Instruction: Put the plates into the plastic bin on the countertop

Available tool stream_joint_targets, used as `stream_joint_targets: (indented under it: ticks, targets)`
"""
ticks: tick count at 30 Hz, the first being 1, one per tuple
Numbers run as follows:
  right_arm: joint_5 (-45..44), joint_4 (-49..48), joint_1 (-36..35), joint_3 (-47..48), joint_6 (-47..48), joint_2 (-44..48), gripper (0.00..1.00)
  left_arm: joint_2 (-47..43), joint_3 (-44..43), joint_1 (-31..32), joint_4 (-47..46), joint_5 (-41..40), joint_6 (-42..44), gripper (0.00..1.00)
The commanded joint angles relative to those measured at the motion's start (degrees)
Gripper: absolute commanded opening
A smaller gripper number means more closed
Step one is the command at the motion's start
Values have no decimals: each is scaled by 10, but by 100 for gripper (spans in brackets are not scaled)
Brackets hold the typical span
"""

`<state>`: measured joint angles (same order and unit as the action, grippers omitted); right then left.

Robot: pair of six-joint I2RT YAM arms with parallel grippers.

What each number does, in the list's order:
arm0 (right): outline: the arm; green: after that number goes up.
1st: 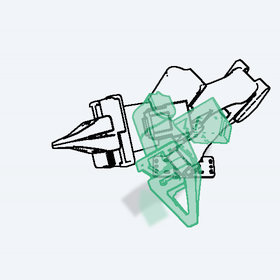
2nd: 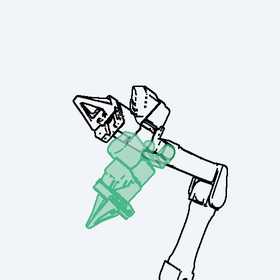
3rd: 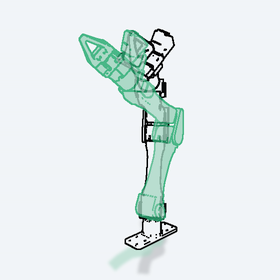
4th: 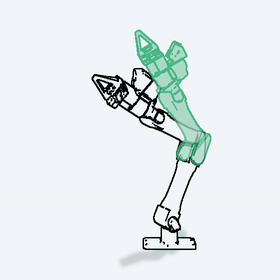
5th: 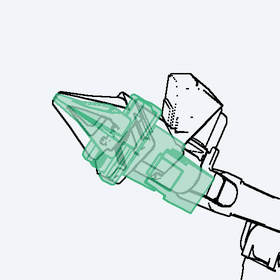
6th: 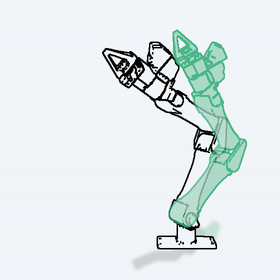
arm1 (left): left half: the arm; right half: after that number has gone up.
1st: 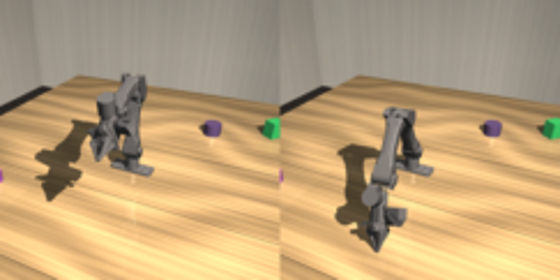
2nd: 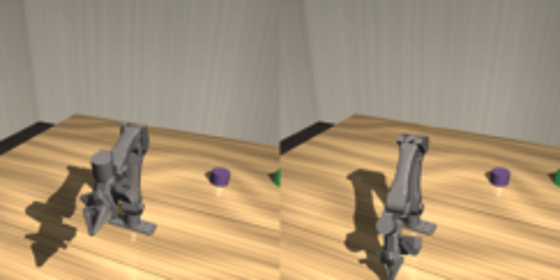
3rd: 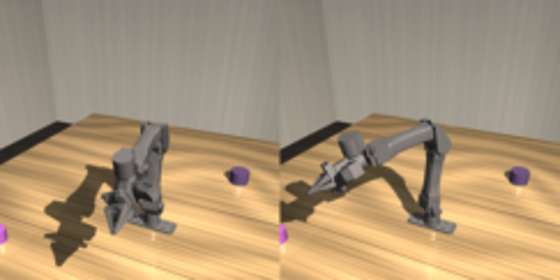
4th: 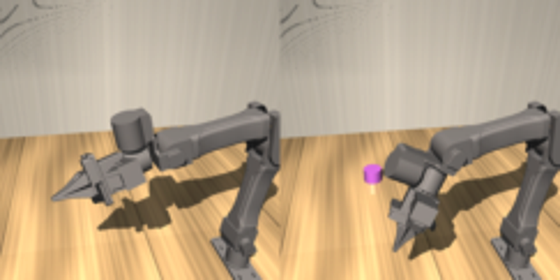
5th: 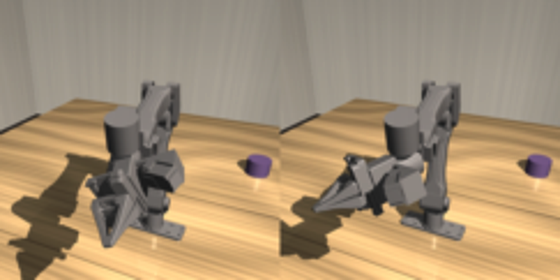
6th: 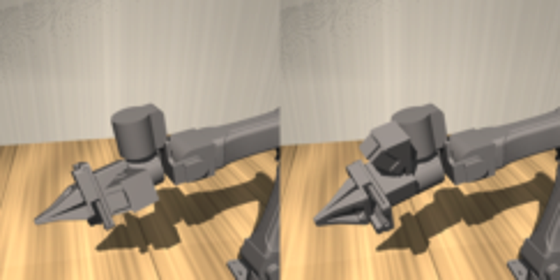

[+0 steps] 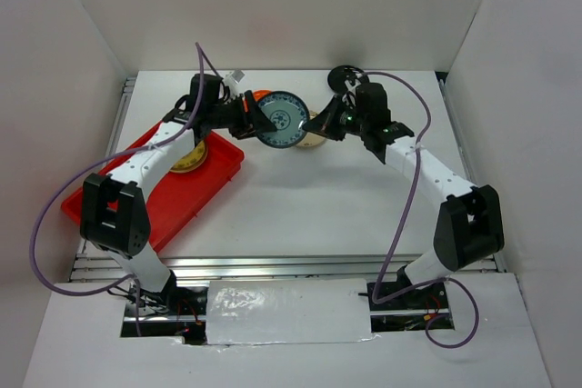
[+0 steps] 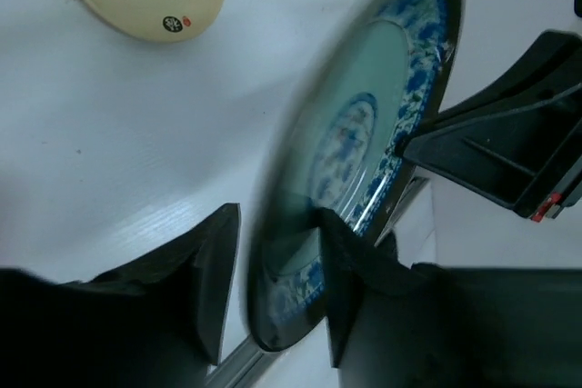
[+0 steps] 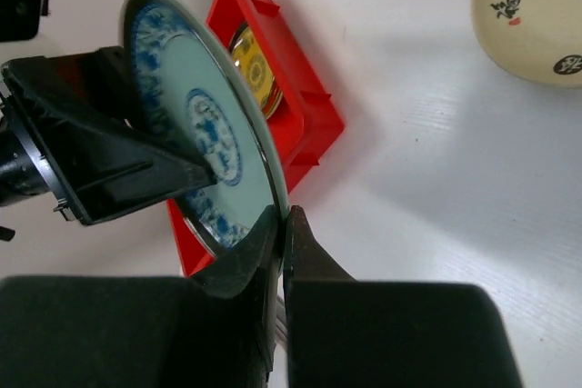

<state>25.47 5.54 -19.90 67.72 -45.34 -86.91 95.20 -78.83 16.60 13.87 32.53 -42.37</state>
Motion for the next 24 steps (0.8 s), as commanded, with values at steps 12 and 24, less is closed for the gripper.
stream_joint_targets:
  ticks: [12,24]
  targets:
    - [12,-53,-8,-8,-23,-21,83,-81,-12,-82,135,-316,-46,0]
    - [51,-80,19,-45,-9,-35,85,-64,99,-307,108,-286,-99,0]
